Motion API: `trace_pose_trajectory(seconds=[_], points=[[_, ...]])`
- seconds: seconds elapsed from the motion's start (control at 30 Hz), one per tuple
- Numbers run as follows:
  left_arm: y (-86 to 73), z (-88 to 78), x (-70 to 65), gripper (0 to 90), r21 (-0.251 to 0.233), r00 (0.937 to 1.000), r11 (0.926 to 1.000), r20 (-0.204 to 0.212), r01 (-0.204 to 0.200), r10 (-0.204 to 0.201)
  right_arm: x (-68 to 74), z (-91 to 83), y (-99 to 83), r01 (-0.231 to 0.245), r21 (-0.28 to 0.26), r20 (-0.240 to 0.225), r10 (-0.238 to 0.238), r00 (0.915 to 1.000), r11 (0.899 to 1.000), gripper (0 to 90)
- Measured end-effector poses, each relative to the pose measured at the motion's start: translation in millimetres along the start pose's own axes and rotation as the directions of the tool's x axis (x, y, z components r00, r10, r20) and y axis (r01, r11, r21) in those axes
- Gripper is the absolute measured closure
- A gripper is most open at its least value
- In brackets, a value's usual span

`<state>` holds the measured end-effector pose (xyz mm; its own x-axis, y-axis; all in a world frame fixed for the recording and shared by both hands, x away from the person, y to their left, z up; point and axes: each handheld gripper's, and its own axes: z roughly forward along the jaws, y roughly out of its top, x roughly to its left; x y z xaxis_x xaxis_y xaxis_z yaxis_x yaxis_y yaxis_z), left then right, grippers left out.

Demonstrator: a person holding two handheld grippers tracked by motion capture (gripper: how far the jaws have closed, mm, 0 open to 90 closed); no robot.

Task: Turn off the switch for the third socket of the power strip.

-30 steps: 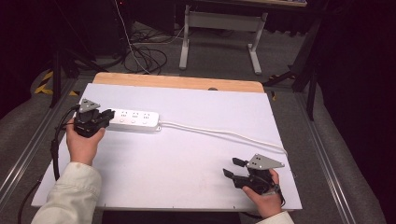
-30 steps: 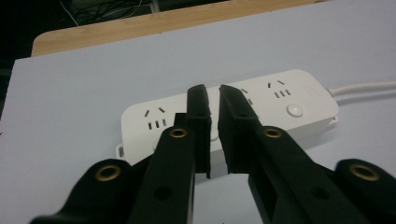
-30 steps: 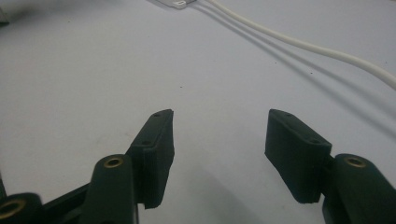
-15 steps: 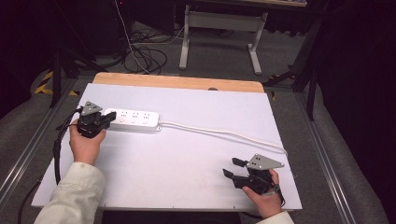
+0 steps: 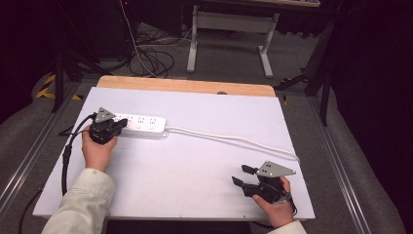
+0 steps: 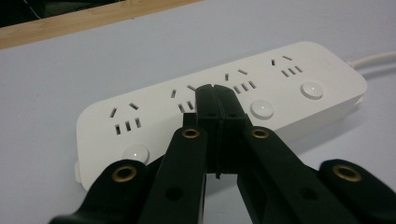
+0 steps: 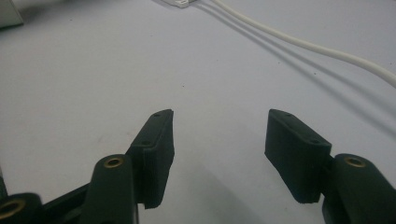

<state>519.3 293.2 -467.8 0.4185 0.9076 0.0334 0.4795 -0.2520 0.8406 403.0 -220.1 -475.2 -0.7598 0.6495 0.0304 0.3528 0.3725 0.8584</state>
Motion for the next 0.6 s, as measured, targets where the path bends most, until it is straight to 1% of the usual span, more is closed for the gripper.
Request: trace_pose_trajectory(seconds=[0.07,0.17,0.2,0.37,0.43,0.47,0.6], points=[[-0.6,2.5,-0.5,90.0,0.000,1.0000,1.0000,-0.006,-0.007,0.007,0.3,0.7,0.1,0.003,0.002,0.000,-0.003,1.0000,1.000,42.2],[-1.3,4.8,-0.6,90.0,0.008,0.9999,0.9999,-0.010,-0.008,0.008,0.5,0.8,0.0,0.004,0.002,-0.001,-0.004,1.0000,1.000,42.2],[-2.0,6.7,-0.6,90.0,0.011,0.9998,0.9999,-0.019,-0.005,0.005,0.3,0.8,0.0,0.004,0.002,0.000,-0.004,1.0000,1.000,42.2],[-3.6,9.6,-1.2,90.0,0.009,0.9994,0.9998,-0.030,-0.017,0.018,0.7,1.3,-0.1,0.003,0.004,-0.002,-0.003,1.0000,1.000,42.2],[-4.6,10.2,-0.8,90.0,0.005,0.9988,0.9997,-0.043,-0.025,0.025,0.6,1.4,0.0,0.003,0.004,-0.003,-0.003,1.0000,1.000,42.2],[-5.1,10.2,-0.3,90.0,0.001,0.9984,0.9997,-0.051,-0.024,0.024,0.4,1.4,0.0,0.002,0.005,-0.002,-0.002,1.0000,1.000,42.2],[-6.6,10.9,0.6,90.0,-0.002,0.9982,0.9997,-0.056,-0.023,0.023,0.5,1.4,-0.1,0.002,0.004,-0.003,-0.002,1.0000,1.000,42.2]])
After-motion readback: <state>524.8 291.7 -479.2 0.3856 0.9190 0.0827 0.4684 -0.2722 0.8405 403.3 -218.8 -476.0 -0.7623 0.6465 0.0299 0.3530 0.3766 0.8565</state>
